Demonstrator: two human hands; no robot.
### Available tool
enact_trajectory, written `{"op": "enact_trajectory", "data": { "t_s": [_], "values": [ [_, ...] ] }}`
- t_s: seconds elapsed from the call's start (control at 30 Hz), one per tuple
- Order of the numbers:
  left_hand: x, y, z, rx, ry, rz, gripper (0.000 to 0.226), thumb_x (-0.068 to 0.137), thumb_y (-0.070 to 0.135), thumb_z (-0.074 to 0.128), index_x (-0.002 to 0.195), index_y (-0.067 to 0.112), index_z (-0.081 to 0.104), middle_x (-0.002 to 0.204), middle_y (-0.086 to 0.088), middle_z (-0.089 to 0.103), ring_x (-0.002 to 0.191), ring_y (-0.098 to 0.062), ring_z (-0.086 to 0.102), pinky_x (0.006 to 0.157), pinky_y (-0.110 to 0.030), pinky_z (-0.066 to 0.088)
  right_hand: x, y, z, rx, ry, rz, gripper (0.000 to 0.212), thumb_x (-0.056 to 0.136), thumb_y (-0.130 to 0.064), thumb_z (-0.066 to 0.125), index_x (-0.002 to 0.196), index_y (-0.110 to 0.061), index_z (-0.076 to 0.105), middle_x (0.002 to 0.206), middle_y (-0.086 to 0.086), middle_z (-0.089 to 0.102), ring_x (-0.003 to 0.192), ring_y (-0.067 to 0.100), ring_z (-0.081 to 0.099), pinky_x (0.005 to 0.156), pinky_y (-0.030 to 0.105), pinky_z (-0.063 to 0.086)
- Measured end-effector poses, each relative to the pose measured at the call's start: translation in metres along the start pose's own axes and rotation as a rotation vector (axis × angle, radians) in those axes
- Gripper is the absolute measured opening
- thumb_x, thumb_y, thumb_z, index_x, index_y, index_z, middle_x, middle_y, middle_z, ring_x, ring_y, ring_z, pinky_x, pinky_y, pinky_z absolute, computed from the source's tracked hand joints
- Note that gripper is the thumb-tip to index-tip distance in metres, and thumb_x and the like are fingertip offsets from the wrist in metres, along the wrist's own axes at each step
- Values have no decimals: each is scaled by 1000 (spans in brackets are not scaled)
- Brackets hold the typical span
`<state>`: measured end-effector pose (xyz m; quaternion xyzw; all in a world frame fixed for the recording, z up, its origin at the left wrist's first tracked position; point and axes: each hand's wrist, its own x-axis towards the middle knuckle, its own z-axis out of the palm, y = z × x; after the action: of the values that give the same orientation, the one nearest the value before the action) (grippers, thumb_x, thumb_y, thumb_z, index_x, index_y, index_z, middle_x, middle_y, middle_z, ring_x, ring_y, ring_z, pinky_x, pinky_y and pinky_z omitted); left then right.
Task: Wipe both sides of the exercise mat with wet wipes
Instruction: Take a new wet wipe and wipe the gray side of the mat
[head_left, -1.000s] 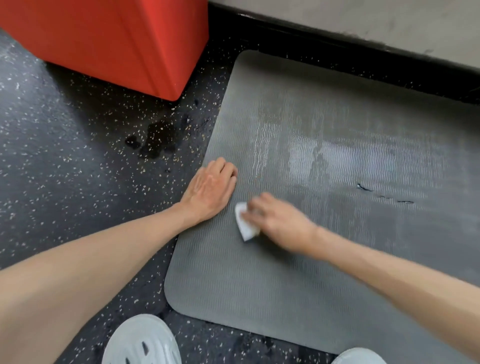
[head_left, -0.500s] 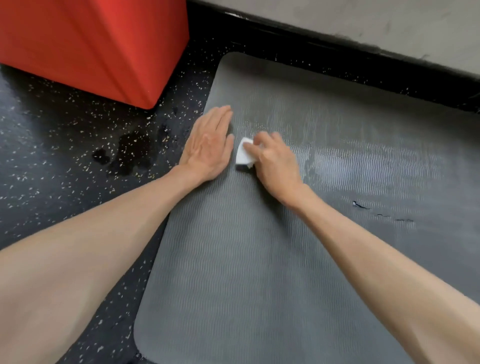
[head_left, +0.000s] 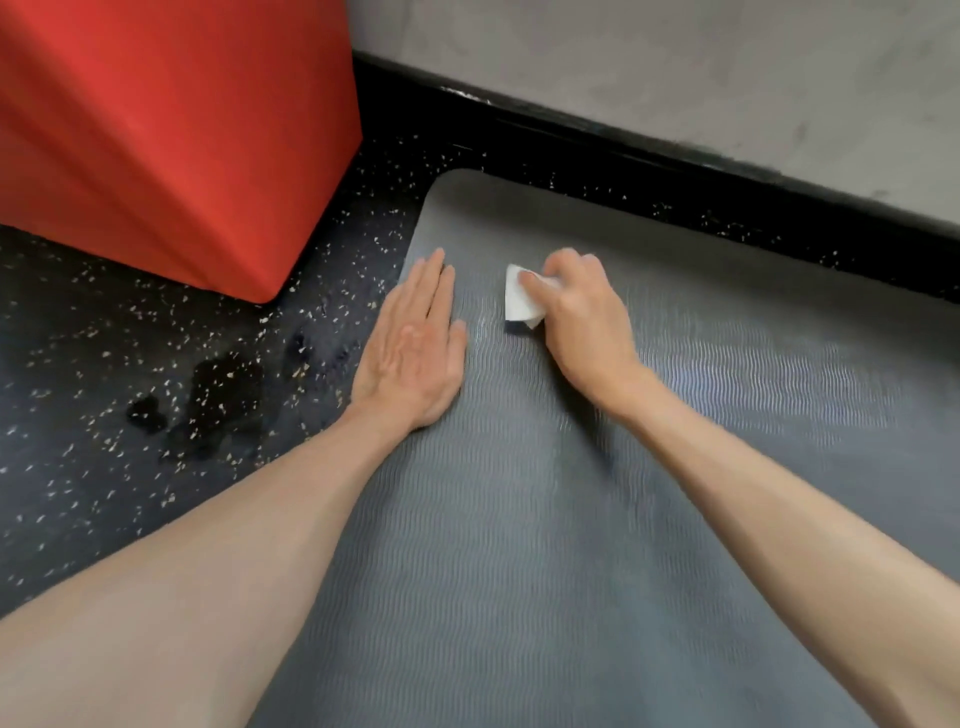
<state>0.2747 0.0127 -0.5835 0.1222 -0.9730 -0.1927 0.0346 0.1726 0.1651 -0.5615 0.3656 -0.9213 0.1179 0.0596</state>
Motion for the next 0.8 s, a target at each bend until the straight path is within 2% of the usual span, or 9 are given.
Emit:
{"op": "enact_trajectory", "data": {
  "t_s": [0.07,0.17,0.23,0.33,0.47,0.53,0.63,0.7,0.8],
  "values": [
    [1,0,-2,-13,-11,-18,57,105,26,26,156,8,8,165,-3,1,151,-14,-2,122,-29,-3,-12,-11,-1,39,41,-25,21,91,-8,44,97,-2,64,96,15,56,88,30,45,62,42,46],
    [1,0,-2,-12,-38,-23,58,103,26,23,156,8,8,165,-3,1,151,-14,-2,122,-29,-2,-50,-26,-7,178,-5,-247,48,103,-13,21,98,0,67,91,16,59,83,30,47,58,38,45],
    [1,0,-2,-3,-54,-27,58,103,26,22,156,8,7,165,-2,0,151,-14,-2,122,-30,-1,-40,-19,-6,170,-32,-301,44,99,-12,25,101,-1,68,92,16,59,83,28,44,53,38,46],
    [1,0,-2,-15,-64,-35,57,103,26,26,156,9,10,164,-2,2,151,-13,-1,123,-31,0,27,3,3,83,29,-192,33,87,-14,39,97,-4,69,90,16,56,82,29,42,52,37,45],
    [1,-3,-1,-16,-62,-37,57,103,26,29,155,9,13,164,-3,5,151,-14,1,123,-32,1,93,14,10,14,51,17,13,77,-1,59,86,-3,68,87,19,56,79,37,52,52,36,45],
    [1,-2,-1,-18,-61,-37,57,103,25,30,155,8,14,164,-2,5,151,-14,2,123,-32,2,75,4,11,37,72,-23,14,83,-3,52,85,0,65,88,19,58,78,35,51,52,38,45],
    [1,0,-1,-5,-64,-32,57,103,24,31,155,8,14,164,-2,5,151,-14,2,123,-32,3,25,-10,4,145,37,-219,34,87,-11,33,83,1,65,87,17,60,74,32,49,51,33,40],
    [0,1,-2,-1,-66,-30,57,103,24,31,155,7,14,164,-3,6,151,-15,3,123,-31,1,36,-2,2,124,-12,-254,34,86,-13,36,83,-1,68,87,16,60,74,33,51,52,32,37],
    [-1,1,-4,-6,-78,-47,57,103,24,32,155,7,15,164,-3,7,151,-16,4,123,-33,3,92,20,11,13,18,-66,19,87,-17,56,83,-4,69,88,18,58,80,36,54,57,34,35]
  ]
}}
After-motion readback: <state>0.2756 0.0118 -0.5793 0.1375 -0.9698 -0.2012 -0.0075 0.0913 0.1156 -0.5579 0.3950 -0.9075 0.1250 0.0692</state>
